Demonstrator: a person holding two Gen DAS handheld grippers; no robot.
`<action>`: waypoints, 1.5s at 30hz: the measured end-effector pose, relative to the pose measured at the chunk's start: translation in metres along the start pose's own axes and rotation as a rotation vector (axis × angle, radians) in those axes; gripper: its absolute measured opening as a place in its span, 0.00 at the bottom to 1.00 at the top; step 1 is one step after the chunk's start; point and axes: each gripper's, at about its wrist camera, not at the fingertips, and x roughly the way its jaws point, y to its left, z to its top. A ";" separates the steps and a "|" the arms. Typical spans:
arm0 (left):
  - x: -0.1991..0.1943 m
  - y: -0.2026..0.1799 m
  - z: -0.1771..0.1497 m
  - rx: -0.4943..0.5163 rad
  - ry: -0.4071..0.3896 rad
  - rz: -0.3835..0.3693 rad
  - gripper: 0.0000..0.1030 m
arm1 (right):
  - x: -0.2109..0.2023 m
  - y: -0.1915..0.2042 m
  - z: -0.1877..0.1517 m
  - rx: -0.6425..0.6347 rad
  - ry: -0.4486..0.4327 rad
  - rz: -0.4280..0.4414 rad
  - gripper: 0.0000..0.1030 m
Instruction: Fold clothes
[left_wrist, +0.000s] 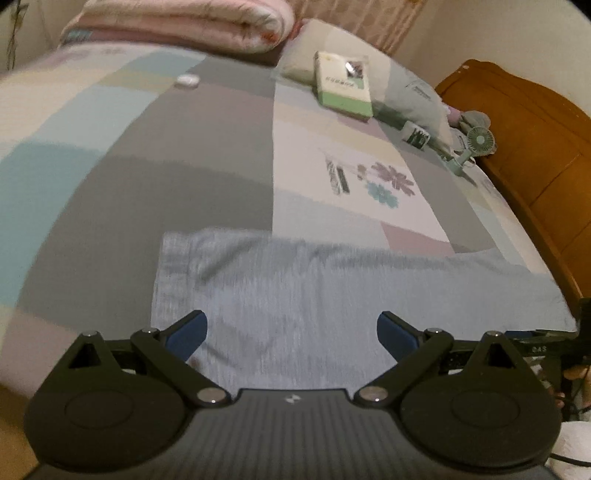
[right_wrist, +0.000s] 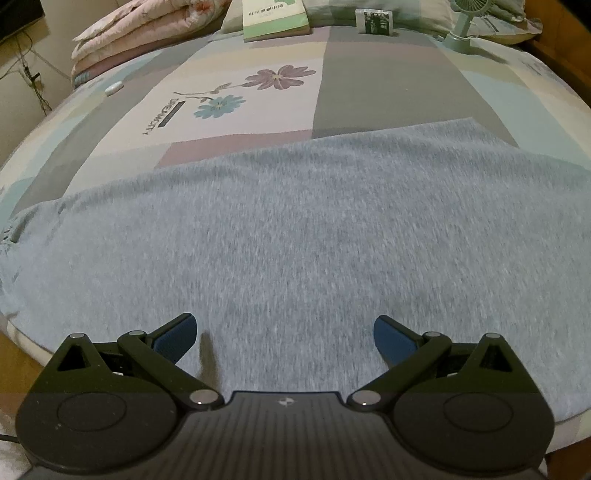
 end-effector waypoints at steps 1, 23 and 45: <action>0.000 0.004 -0.006 -0.032 0.016 -0.018 0.95 | 0.000 0.000 0.000 -0.002 0.001 -0.002 1.00; 0.025 0.087 -0.044 -0.545 -0.038 -0.181 0.97 | 0.000 -0.001 0.001 0.018 -0.003 0.003 1.00; 0.038 0.079 -0.063 -0.653 -0.098 -0.300 0.98 | -0.064 0.053 0.030 -0.054 0.040 0.256 1.00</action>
